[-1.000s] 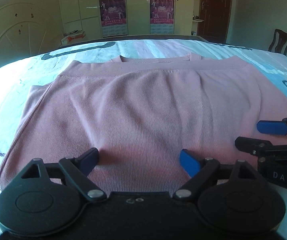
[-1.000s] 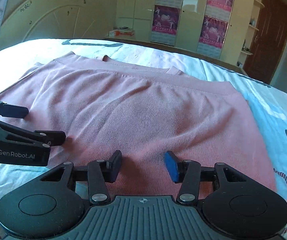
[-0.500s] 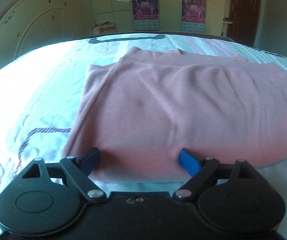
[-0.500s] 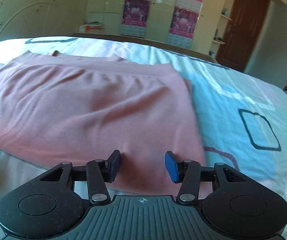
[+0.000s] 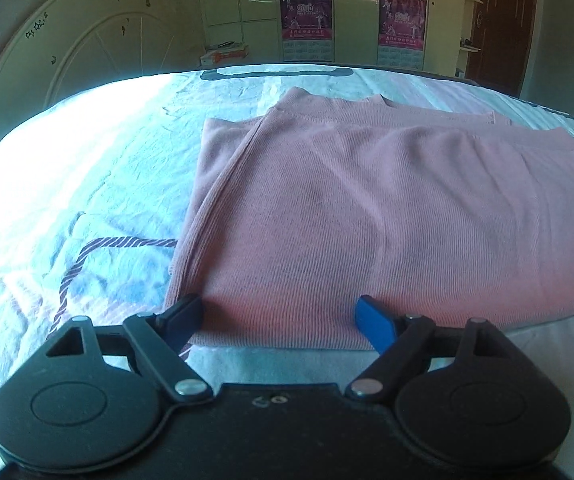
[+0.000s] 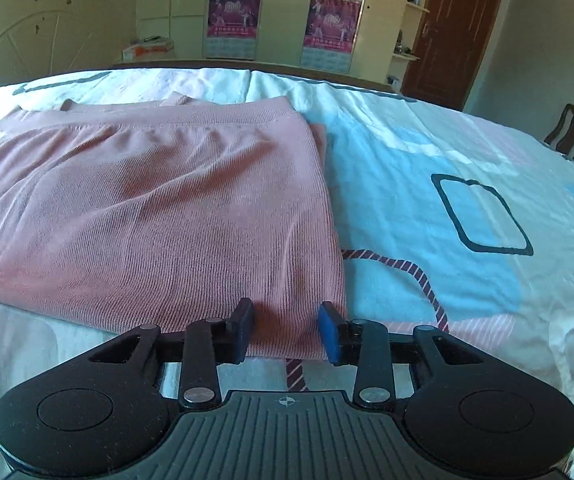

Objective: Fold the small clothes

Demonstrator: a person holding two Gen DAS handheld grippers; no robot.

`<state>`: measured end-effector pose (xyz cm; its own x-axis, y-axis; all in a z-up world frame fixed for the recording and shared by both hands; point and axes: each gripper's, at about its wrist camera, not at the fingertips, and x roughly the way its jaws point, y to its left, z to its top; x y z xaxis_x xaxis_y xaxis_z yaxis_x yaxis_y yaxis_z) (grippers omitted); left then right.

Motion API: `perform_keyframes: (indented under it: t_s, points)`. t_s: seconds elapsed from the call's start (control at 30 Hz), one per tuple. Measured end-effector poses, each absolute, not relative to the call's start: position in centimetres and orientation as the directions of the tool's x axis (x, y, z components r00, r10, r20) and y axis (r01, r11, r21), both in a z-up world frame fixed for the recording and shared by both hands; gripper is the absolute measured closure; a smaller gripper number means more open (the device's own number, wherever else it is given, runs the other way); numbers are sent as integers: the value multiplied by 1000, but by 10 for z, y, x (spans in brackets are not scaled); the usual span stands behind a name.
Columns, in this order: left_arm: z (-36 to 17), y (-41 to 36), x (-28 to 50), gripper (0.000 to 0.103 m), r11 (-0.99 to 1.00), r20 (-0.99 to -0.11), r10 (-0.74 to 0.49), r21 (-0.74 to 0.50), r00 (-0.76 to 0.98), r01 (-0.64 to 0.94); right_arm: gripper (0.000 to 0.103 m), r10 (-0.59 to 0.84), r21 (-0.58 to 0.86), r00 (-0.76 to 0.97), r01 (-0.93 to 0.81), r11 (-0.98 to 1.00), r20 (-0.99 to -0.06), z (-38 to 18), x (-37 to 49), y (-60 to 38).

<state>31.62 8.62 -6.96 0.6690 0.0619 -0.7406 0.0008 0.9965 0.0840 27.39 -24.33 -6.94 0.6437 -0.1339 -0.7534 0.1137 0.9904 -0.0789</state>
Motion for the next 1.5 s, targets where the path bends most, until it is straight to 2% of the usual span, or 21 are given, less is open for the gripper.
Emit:
perform_keyframes:
  t_s: [0.17, 0.27, 0.37, 0.47, 0.7, 0.87, 0.97, 1.03, 1.07, 1.1, 1.13, 1.3, 1.5]
  points:
    - [-72, 86, 316, 17, 996, -736, 57, 84, 675, 8, 67, -125, -66, 637, 115, 991, -761, -71, 276, -246]
    - [-68, 80, 315, 18, 990, -735, 78, 136, 673, 33, 67, -131, -73, 625, 119, 990, -770, -65, 277, -245]
    - [-70, 86, 313, 17, 995, -739, 55, 100, 671, 29, 67, -135, -53, 654, 144, 988, -744, -52, 272, -246]
    - [-72, 89, 311, 16, 995, -734, 45, 94, 678, 35, 67, -161, -68, 601, 175, 982, -783, -66, 272, -253]
    - [-75, 91, 308, 14, 994, -717, 29, 91, 697, 52, 67, -185, -122, 630, 142, 982, -754, -71, 265, -247]
    - [-64, 94, 304, 18, 996, -748, 20, 71, 663, 50, 67, -179, -124, 619, 130, 984, -765, -69, 267, -248]
    - [-54, 93, 286, 19, 995, -738, 7, 75, 675, 72, 67, -168, -128, 603, 109, 986, -780, -66, 271, -249]
    - [-55, 97, 278, 23, 998, -754, -35, 4, 656, 58, 67, -136, -87, 615, 108, 990, -777, -59, 270, -249]
    - [-56, 102, 275, 30, 997, -758, -75, -63, 648, 41, 67, -111, -56, 635, 107, 993, -765, -55, 267, -249]
    - [-60, 109, 274, 33, 988, -760, -126, -155, 638, 11, 76, -78, -19, 660, 97, 995, -747, -50, 265, -246]
    - [-65, 117, 273, 33, 971, -757, -164, -236, 632, -31, 100, -41, 16, 675, 77, 997, -737, -46, 264, -243]
    - [-71, 139, 277, 28, 886, -687, -235, -442, 688, -139, 101, 84, 113, 725, -9, 994, -683, -32, 271, -209]
    - [-81, 158, 295, 30, 776, -605, -252, -592, 755, -216, 101, 163, 169, 727, -66, 983, -667, -30, 302, -167]
